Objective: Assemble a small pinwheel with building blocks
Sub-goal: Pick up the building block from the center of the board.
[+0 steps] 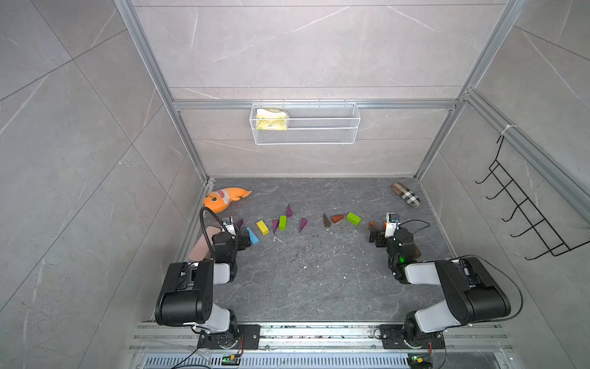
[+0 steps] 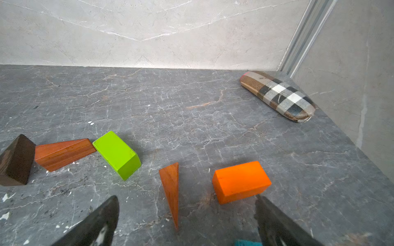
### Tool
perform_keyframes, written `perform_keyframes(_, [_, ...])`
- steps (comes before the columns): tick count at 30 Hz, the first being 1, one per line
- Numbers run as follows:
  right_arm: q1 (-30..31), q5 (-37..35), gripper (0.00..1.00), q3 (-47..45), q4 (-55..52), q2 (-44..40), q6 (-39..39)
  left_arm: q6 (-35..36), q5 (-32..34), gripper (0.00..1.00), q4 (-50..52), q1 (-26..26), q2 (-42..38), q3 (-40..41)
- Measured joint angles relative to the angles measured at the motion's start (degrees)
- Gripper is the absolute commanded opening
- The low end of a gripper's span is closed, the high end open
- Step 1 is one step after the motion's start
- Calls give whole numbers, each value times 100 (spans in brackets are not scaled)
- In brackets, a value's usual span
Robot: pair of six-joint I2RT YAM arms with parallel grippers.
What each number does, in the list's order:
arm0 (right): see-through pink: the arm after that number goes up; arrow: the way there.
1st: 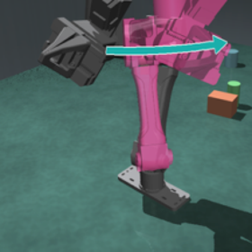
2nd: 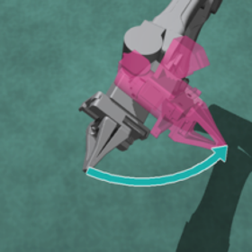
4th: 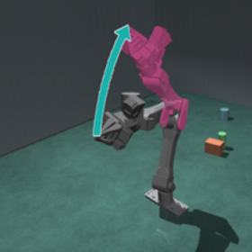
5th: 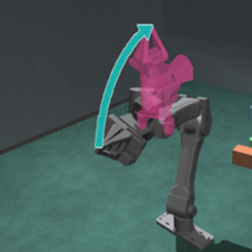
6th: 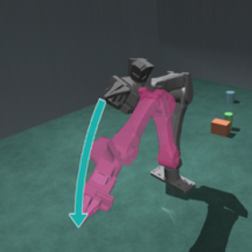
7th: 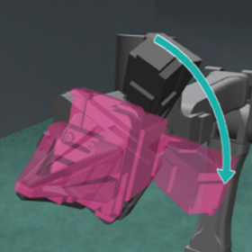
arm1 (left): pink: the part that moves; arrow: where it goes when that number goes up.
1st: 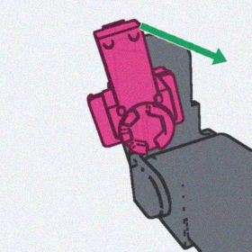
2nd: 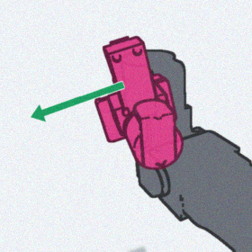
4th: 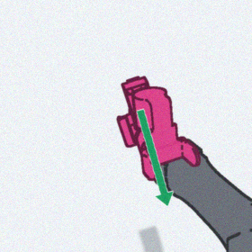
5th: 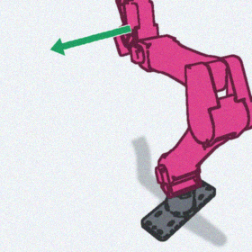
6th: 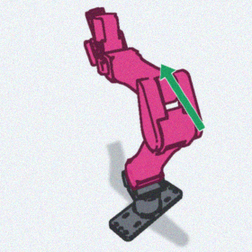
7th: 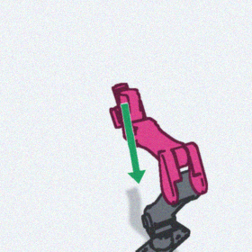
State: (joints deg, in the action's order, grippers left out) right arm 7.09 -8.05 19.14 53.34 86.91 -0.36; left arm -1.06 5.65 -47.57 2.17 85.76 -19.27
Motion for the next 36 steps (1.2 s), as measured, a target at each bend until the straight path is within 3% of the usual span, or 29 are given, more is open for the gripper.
perform_keyframes(25, [0, -61, 99, -7, -212, -197, -4, -2, 52, 100, 66, -4, -61, 0])
perform_keyframes(31, [0, -275, 99, 461, -1880, -1733, -179, -474, 894, 100, 1631, -133, -1683, -208])
perform_keyframes(36, [57, 181, 100, 1982, -3790, -1888, -385, -1410, 1126, 98, 3438, -236, -2312, -1357])
